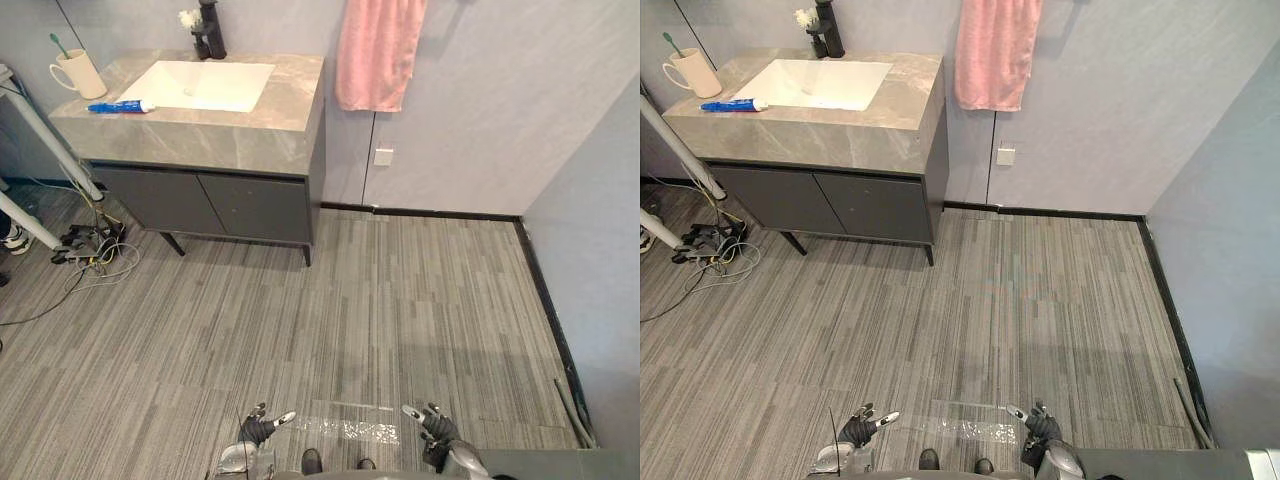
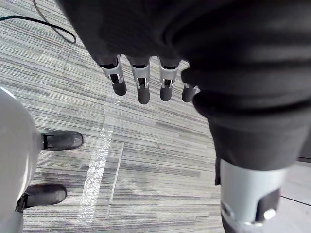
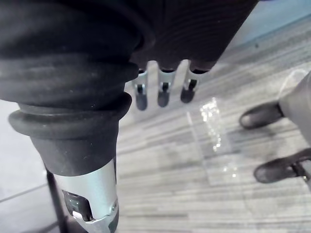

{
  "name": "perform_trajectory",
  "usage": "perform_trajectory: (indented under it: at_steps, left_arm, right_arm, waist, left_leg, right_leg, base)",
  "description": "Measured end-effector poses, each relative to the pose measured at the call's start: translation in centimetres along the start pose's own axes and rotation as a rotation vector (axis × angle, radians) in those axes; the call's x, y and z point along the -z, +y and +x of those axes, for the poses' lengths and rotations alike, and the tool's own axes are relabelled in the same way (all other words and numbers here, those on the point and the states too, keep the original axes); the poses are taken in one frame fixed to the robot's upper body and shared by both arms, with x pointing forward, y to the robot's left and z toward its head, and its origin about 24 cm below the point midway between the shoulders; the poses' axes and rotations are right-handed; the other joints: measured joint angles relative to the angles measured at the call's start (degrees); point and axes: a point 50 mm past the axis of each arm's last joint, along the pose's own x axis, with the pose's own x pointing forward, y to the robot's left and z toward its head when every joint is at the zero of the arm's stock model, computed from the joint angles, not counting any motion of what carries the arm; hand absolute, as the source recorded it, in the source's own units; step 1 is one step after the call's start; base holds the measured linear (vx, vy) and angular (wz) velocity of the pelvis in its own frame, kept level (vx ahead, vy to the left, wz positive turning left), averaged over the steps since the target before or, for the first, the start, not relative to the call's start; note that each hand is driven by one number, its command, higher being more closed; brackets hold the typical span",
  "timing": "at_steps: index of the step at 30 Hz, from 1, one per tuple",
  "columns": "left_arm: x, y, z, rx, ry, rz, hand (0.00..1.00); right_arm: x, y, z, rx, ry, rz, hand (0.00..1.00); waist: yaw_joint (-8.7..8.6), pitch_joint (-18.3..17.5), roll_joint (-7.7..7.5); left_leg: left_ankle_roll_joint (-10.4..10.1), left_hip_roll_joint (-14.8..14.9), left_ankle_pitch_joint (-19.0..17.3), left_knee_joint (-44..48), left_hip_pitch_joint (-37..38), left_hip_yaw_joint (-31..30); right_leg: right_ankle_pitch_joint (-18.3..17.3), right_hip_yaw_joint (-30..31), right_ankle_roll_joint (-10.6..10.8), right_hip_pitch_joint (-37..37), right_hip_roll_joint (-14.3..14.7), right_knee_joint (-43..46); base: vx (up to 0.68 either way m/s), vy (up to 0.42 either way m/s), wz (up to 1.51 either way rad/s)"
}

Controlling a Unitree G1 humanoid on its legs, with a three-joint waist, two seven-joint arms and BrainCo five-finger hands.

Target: Organize washtable

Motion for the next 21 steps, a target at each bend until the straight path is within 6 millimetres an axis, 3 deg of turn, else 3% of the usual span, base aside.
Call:
perform_trajectory:
  at_steps: [5,11,21]
  left_arm:
    - [-0.3,-0.5,0.0,0.005,-0.017,-0.007,0.00]
    - [0.5,-0.6,-0.3,0.007,0.004,-0.014,0.00]
    - [0.5,-0.7,-0.3,0.006,0.006,-0.045,0.00]
  right_arm:
    - [-0.1,0.1,0.0,-0.003,-0.006,0.002,0.00]
    - [1.5,-0.6,-0.6,0.020,0.033,0.010,0.00]
    - [1.4,-0.6,-0.5,0.036,0.030,0.035,0.00]
  waist:
    - [-0.04,-0.05,0.39]
    - [-0.12,-0.22,0.66]
    - [0.09,-0.23,0.44]
  left_leg:
    - [-0.45,0.24,0.28,-0.29,0.37,0.00]
    - [-0.49,0.36,0.34,-0.34,0.43,0.12]
    - [-0.46,0.32,0.32,-0.34,0.05,0.76]
  right_leg:
    - [-0.39,0.00,0.61,-0.01,0.09,0.85]
    - [-0.36,-0.04,0.56,-0.13,0.16,1.09]
    - [0.43,0.53,-0.37,-0.15,0.20,-0.08]
  base:
    - [-0.04,-0.015,0.00]
    - [-0.07,-0.012,-0.01]
    - [-0.01,-0.001,-0.02]
